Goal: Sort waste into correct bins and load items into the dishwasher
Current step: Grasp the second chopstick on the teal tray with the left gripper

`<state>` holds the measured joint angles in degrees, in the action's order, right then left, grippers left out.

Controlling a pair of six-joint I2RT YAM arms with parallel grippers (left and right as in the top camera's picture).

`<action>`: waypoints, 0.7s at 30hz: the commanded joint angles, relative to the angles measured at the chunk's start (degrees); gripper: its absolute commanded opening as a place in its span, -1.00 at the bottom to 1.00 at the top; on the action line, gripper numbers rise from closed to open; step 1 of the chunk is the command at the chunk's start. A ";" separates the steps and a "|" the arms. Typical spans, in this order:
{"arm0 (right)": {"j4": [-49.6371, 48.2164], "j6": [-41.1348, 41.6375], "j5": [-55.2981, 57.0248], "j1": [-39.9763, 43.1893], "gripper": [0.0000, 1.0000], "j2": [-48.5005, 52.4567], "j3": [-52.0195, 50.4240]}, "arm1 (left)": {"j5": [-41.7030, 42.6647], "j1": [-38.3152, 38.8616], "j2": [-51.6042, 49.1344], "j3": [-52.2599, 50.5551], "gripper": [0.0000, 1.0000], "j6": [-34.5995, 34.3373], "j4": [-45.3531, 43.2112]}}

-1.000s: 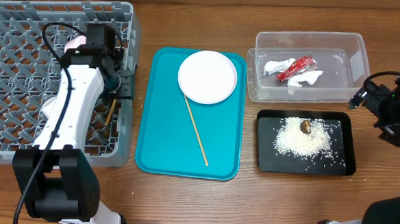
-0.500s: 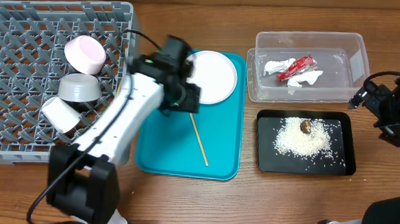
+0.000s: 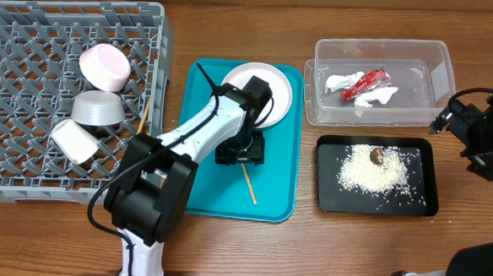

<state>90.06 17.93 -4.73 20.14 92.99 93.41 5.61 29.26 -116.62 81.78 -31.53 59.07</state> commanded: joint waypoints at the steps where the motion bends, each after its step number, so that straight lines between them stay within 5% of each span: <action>1: -0.13 -0.33 -0.55 -0.15 1.00 -0.63 0.46 | -3.13 0.00 -1.27 -0.22 0.23 -1.92 0.52; 4: -0.13 -0.33 -0.55 -0.15 1.00 -0.63 0.46 | -4.74 -0.02 -1.27 -0.33 -0.19 -1.90 0.74; 11: -0.09 -0.33 -0.55 -0.15 1.00 -0.63 0.46 | -5.88 -0.11 -1.27 -0.33 -0.53 -1.90 0.83; 18: -0.07 -0.33 -0.55 -0.15 1.00 -0.63 0.46 | -6.21 -0.11 -1.27 -0.33 -0.68 -1.92 1.14; 21: -0.09 -0.33 -0.55 -0.15 0.99 -0.63 0.46 | -6.21 -0.11 -1.27 -0.39 -0.52 -1.95 1.42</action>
<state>90.06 17.96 -4.75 20.16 92.99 93.41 0.56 29.26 -117.25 81.78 -32.88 60.20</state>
